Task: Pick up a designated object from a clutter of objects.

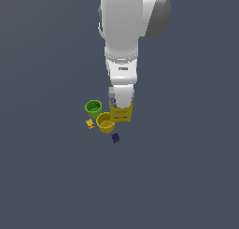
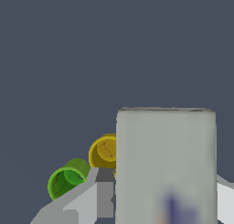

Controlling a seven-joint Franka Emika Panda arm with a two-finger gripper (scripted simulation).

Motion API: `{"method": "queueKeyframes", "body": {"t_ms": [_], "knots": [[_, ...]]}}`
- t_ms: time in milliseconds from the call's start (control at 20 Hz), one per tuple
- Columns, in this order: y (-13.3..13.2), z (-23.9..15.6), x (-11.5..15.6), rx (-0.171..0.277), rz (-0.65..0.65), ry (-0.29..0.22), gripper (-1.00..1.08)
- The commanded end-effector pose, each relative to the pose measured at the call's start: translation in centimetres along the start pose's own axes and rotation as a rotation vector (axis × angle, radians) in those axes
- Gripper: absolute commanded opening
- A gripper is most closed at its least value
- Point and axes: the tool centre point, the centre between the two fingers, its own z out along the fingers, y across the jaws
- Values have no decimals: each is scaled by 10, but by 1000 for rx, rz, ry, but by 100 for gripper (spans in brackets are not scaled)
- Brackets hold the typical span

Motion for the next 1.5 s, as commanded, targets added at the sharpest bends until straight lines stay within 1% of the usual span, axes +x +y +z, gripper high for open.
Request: {"method": "queueKeyframes", "body": {"t_ms": [0,500,800,1100,1450], "knots": [[-12,-28,-12,0,0,1,-100],[-51,-131,-57,0,0,1,-100],[-67,-178,-78,0,1,-1,-100],[-76,-206,-91,0,1,-2,-100],[-78,-216,-96,0,1,-3,-100]]}}
